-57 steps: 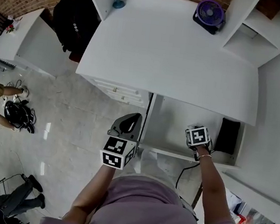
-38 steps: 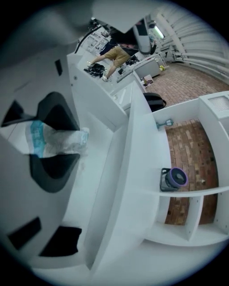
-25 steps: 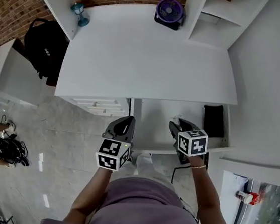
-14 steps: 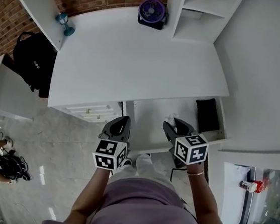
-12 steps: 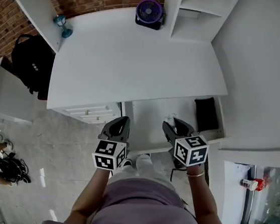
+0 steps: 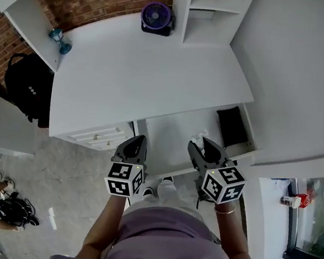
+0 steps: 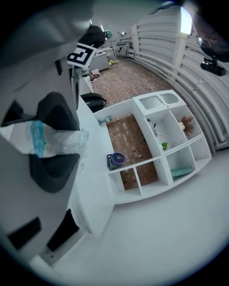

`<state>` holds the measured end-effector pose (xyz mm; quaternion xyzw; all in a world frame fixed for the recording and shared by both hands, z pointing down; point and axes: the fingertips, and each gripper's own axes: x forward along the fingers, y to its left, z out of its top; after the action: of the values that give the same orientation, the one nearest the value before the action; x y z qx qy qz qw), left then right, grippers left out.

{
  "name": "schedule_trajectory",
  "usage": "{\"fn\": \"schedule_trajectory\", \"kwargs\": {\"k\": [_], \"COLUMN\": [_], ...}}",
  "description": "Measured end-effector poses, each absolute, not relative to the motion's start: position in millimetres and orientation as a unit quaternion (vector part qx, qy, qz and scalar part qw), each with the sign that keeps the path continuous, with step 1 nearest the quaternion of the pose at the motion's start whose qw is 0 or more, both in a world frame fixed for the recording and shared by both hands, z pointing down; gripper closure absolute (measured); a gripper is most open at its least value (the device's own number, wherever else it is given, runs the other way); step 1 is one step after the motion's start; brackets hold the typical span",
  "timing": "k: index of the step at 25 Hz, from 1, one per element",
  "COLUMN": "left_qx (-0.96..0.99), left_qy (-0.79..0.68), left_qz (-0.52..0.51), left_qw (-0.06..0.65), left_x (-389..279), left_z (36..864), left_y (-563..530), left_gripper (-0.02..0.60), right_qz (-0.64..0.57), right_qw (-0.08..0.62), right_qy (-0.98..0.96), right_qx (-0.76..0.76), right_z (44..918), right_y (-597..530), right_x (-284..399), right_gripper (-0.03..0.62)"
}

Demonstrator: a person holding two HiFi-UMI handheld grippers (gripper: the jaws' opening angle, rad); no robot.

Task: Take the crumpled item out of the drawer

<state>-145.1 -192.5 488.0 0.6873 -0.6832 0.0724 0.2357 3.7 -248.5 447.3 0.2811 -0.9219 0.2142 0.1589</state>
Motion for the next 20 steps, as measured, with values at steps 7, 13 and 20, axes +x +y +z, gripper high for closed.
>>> {"fn": "schedule_trajectory", "kwargs": {"k": [7,13,20], "left_qx": [0.703,0.713,0.717], "left_qy": [-0.669,-0.658,-0.654], "left_qz": [0.077,0.080,0.082], "left_qw": [0.231,0.229,0.227], "left_x": [-135,-127,-123], "left_z": [486,485,483], "left_y": [-195,-199,-199], "left_gripper": [0.580,0.580,0.580], "right_qz": [0.206,0.204,0.213], "right_qw": [0.111,0.094,0.081], "right_qy": [-0.922,-0.918,-0.916], "right_qx": [0.309,0.326,0.331], "right_z": [423,415,412], "right_y": [-243,-238,-233], "right_x": [21,33,42], "right_gripper": [0.448,0.450,0.450]}}
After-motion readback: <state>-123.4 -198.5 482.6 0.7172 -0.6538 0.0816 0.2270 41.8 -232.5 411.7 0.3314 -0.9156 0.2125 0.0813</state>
